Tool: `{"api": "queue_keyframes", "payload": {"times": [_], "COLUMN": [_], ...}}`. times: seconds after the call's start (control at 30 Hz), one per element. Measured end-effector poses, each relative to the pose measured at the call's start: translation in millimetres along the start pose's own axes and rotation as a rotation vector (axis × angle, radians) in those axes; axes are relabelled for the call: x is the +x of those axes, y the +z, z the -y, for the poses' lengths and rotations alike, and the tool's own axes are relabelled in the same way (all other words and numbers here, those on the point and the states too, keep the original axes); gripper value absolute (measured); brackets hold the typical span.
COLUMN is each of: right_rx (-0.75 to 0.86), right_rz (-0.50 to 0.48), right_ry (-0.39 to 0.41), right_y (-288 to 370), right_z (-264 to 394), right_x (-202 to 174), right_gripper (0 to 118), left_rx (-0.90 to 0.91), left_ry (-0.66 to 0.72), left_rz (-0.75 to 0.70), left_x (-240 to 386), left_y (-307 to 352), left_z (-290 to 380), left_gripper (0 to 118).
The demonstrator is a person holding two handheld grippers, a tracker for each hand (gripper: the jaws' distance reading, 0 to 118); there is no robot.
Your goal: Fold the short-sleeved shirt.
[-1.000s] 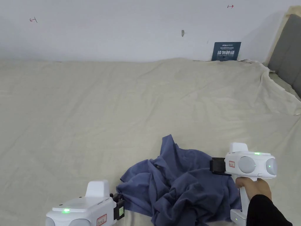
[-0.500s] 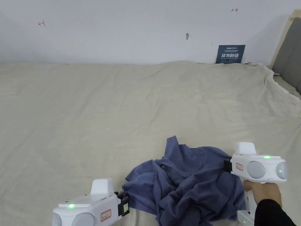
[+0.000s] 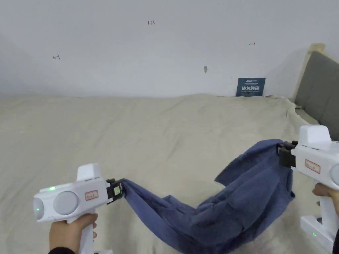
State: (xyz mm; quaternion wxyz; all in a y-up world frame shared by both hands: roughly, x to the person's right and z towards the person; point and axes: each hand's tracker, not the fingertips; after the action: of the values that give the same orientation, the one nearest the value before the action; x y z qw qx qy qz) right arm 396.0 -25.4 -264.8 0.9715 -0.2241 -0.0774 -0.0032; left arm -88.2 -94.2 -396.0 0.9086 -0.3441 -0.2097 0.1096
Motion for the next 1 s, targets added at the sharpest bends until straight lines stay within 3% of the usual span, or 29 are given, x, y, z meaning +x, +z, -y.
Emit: {"api": "queue_keyframes", "payload": {"times": [0.23, 0.6, 0.83, 1.0], "right_rx": [0.087, 0.180, 0.256, 0.254], "right_rz": [0.052, 0.099, 0.152, 0.160], "right_ry": [0.021, 0.032, 0.001, -0.016], "right_y": [23.2, -22.8, -55.8, -85.1], "right_z": [-59.9, -143.9, -179.8, -168.5], "right_x": [10.4, 11.9, 12.8, 13.8], "right_gripper": [5, 5, 5, 5], "left_rx": [0.151, 0.316, 0.410, 0.402], "left_ry": [-0.062, -0.105, -0.149, -0.185], "left_rz": [-0.112, -0.209, -0.246, -0.254], "left_x": [-12.0, 0.6, 9.4, 1.7], "left_y": [28.2, 39.7, 33.1, 9.8], "left_z": [-101.4, -229.6, -274.2, -273.1], "left_gripper": [1, 1, 1, 1]}}
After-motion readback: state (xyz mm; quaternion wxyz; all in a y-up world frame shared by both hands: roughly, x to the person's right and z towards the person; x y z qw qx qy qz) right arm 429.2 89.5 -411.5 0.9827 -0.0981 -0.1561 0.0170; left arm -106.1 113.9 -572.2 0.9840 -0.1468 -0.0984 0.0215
